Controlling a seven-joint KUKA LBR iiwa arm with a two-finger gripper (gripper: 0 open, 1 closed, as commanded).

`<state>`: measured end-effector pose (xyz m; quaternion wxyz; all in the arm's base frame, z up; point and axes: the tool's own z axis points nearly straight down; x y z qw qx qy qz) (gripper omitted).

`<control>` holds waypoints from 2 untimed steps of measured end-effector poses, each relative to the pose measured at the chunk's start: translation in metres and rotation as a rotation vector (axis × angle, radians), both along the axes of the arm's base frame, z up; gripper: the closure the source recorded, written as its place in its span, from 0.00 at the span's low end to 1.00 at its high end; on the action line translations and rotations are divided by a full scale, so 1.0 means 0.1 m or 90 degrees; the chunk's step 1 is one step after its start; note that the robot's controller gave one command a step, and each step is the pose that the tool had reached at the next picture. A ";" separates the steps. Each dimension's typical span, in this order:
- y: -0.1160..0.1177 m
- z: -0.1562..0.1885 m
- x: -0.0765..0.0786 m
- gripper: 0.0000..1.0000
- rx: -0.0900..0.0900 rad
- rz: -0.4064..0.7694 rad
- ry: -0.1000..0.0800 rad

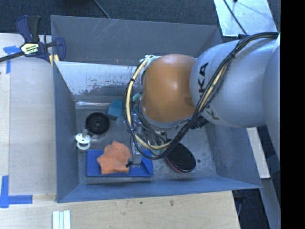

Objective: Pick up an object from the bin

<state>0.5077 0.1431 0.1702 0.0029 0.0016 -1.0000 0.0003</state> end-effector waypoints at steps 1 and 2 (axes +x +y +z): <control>-0.01 0.05 0.02 0.00 0.001 -0.002 -0.005; -0.04 -0.48 0.13 0.00 0.002 -0.008 -0.009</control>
Offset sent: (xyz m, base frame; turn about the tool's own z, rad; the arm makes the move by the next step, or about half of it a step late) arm 0.0148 -0.0062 -0.0779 0.0171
